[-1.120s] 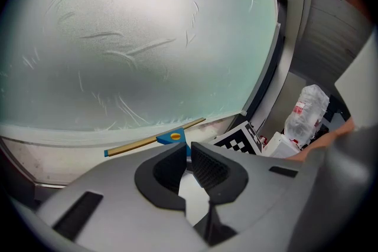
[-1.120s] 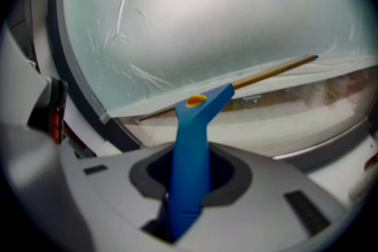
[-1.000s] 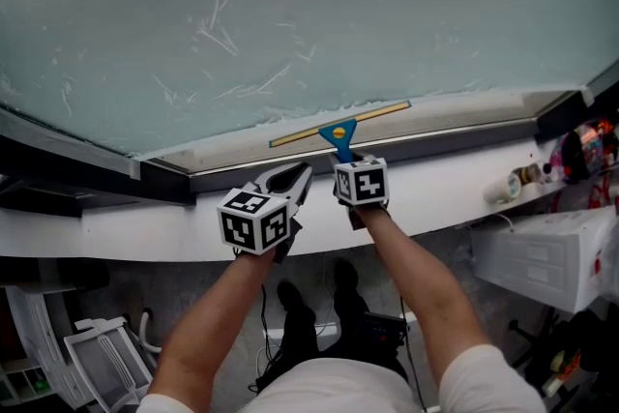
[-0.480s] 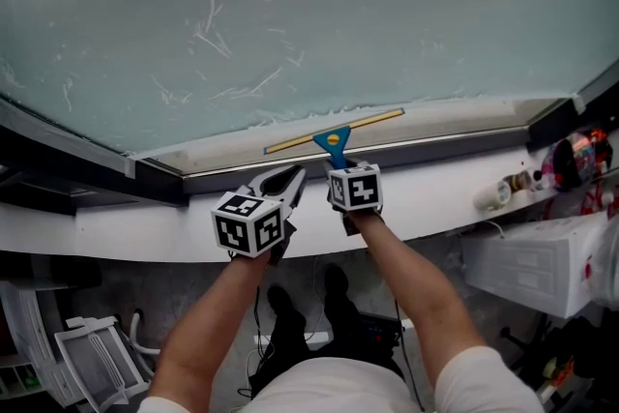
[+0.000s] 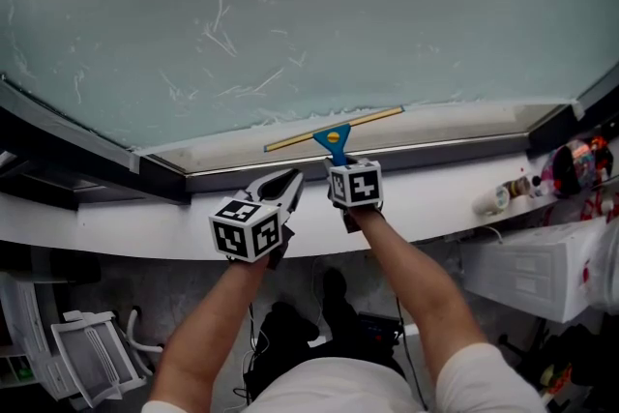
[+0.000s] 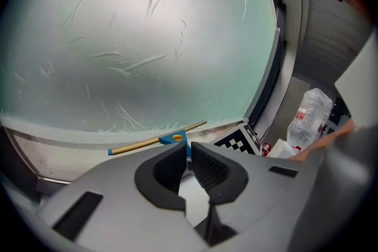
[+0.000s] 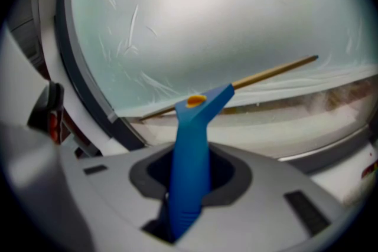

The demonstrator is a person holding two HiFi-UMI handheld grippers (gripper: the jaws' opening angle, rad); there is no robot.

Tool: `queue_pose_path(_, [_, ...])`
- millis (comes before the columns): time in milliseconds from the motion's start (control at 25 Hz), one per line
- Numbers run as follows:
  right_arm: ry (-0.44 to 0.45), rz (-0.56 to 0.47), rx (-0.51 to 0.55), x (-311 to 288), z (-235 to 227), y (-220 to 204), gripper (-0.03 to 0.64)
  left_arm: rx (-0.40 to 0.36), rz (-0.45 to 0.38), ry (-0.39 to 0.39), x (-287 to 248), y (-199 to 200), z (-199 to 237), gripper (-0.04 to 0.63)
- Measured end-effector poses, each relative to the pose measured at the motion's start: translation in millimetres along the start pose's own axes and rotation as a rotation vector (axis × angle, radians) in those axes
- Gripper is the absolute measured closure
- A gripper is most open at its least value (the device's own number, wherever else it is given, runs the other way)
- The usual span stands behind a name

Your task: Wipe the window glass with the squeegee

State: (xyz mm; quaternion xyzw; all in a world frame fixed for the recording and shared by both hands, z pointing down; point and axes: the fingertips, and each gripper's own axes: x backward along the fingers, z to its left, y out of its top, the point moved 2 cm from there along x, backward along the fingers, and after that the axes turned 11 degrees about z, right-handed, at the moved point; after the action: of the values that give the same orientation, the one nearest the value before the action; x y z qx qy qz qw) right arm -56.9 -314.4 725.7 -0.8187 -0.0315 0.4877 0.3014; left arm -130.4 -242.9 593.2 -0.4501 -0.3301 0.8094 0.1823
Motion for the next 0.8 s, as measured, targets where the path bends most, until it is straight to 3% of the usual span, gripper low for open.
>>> queue_pose_path(320, [-0.013,-0.003,-0.008,24,3,-15,0.512,-0.009,-0.033,0.008,27,-1,-6,0.548])
queue_pose_path(800, [-0.045,-0.079,0.012,122,25,-29,0.512,-0.059,-0.130,-0.028,97,-14,-61,0.548])
